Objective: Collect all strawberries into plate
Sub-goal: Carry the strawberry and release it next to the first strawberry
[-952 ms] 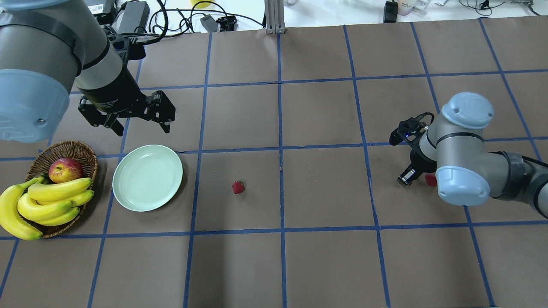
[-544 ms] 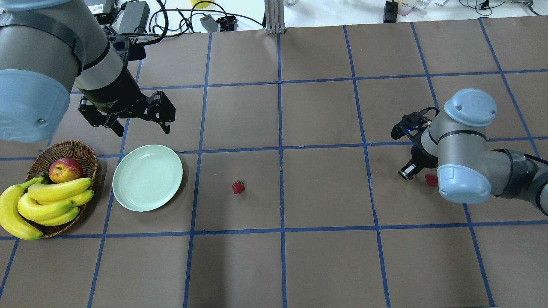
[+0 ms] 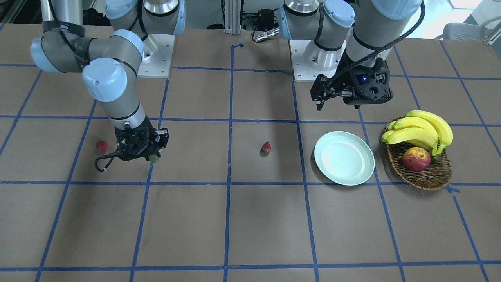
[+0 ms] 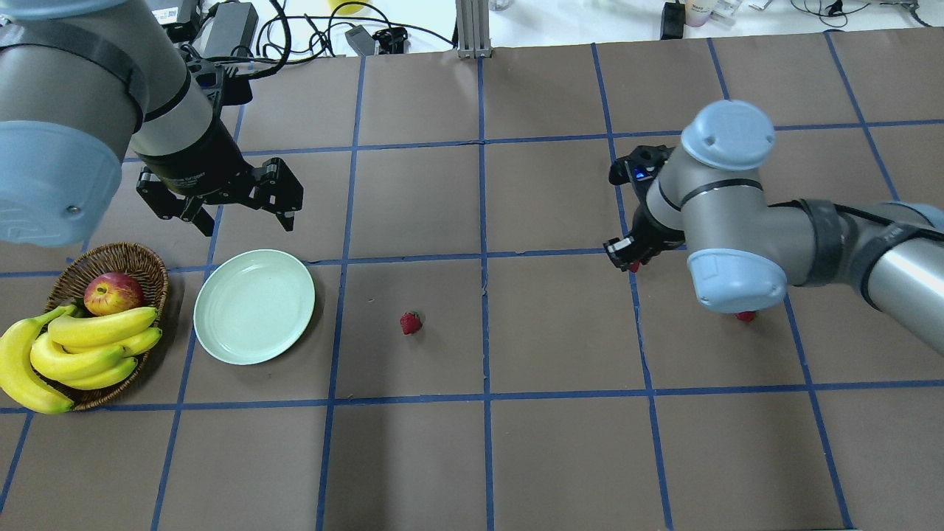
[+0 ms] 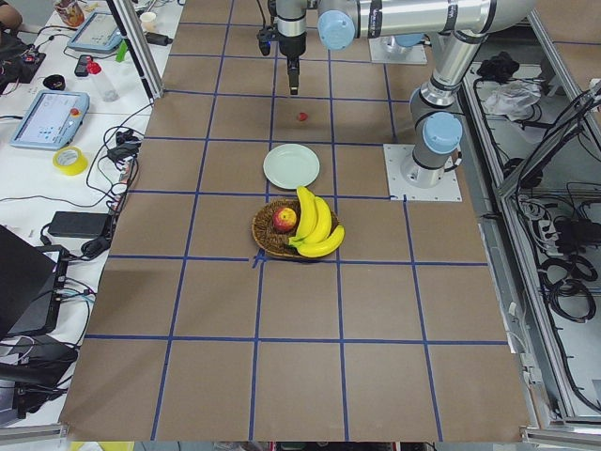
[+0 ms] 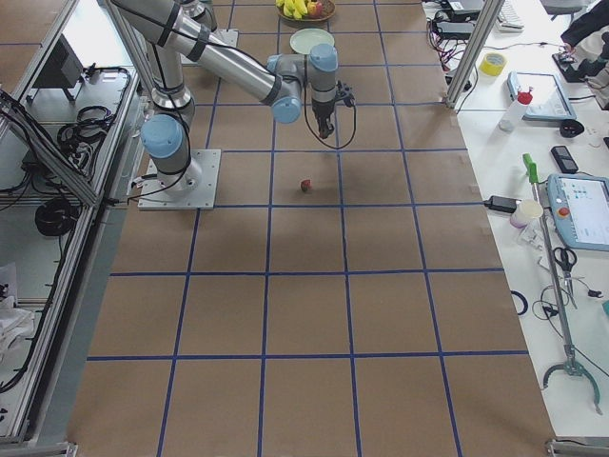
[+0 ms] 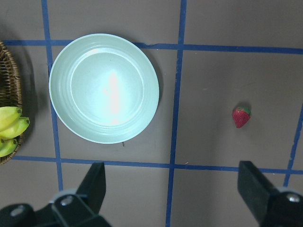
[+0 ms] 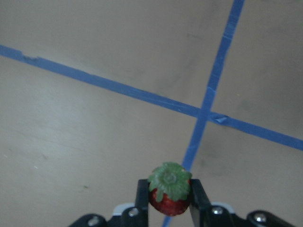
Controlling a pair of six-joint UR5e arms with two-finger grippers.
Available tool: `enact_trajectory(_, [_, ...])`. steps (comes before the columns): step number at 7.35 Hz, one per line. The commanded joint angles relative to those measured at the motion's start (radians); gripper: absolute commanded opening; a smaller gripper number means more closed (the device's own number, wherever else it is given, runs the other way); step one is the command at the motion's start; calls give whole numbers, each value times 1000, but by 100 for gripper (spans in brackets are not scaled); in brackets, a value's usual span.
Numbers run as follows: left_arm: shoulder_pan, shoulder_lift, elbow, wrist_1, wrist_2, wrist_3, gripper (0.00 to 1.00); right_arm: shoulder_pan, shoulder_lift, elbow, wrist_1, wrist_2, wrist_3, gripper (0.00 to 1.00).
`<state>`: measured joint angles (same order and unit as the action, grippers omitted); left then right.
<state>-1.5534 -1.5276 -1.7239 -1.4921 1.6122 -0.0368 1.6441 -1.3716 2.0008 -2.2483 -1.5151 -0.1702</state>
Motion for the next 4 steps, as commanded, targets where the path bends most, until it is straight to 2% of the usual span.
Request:
enact_trajectory(1, [1,0,1,1,0,0,100,252,137,-117,26,-6,428,14])
enact_trajectory(3, [1,1,1,0,2,0,100,371,155,-154,-19,3,687,14])
enact_trajectory(4, [3,1,3,0,0,0,100,414,172,-152,-20,-6,752,14])
